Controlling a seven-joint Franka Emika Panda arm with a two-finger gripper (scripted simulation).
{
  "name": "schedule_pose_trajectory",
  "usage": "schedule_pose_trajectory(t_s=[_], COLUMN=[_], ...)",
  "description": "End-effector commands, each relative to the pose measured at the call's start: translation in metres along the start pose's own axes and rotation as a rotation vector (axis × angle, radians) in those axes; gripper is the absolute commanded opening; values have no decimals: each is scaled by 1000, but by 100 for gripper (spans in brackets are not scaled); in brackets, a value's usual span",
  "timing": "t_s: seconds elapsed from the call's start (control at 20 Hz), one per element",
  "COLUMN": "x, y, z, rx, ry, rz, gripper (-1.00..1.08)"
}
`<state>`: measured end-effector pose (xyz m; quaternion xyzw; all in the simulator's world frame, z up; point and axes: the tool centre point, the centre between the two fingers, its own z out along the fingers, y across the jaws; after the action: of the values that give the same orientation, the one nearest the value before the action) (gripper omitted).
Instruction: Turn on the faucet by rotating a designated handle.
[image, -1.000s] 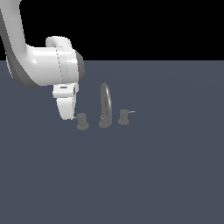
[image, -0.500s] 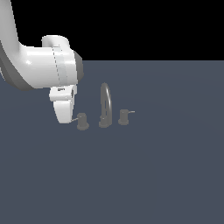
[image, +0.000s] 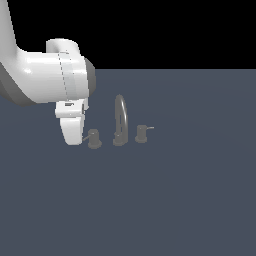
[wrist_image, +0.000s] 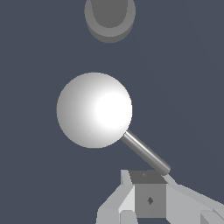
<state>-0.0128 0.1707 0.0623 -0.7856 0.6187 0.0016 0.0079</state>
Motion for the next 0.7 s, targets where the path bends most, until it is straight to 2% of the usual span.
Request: schedule_pose_trajectory(t_s=[0.0, 0.25, 0.3, 0.65], x=[22, 39, 13, 68], y=[8, 19, 14, 10], z=[-1, -1, 0, -1], rx=[-6, -10, -3, -9], ry=[9, 12, -1, 10], rz=[20, 26, -9, 21], gripper=[-100, -100, -100, -100])
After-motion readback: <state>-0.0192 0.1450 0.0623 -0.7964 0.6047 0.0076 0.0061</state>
